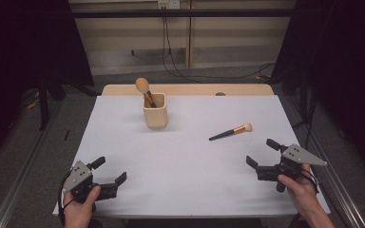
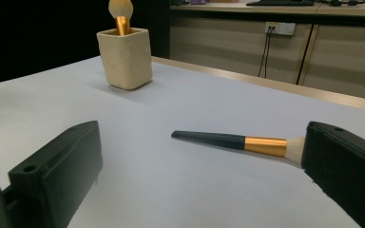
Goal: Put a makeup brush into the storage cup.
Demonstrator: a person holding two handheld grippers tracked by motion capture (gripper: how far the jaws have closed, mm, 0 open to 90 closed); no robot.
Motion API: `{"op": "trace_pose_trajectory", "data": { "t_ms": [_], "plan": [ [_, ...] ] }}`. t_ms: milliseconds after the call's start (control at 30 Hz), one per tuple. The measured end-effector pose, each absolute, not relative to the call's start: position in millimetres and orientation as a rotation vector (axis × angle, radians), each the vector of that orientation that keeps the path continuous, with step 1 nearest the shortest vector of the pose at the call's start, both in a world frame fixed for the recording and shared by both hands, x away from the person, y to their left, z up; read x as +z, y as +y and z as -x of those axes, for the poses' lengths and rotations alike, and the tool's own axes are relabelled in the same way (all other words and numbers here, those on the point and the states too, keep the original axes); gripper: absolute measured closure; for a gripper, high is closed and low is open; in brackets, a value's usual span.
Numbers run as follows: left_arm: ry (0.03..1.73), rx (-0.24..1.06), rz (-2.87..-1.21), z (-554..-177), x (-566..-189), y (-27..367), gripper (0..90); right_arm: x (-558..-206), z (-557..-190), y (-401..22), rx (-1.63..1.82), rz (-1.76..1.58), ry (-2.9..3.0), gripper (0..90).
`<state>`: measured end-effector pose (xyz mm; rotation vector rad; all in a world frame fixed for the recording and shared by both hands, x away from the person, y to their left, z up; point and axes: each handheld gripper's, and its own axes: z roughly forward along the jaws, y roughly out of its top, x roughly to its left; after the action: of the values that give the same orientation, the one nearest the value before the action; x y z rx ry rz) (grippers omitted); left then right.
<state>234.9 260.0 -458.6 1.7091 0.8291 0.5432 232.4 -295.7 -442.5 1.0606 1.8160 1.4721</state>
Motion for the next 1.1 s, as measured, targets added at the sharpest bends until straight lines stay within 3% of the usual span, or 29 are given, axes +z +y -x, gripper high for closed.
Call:
{"op": "trace_pose_trajectory", "data": {
  "t_ms": [833, 1100],
  "plan": [
    [0.838, 0.541, -1.692, -234.3, -458.2, 271.8, 3.5, -432.1, -299.8, -288.0, 1.474, -1.091, 1.898, 0.8],
    [0.852, 0.547, -1.717, -238.0, -461.0, 272.7, 3.5, -424.5, -323.6, -287.7, 1.461, -1.094, 1.952, 5.8]
  ]
}}
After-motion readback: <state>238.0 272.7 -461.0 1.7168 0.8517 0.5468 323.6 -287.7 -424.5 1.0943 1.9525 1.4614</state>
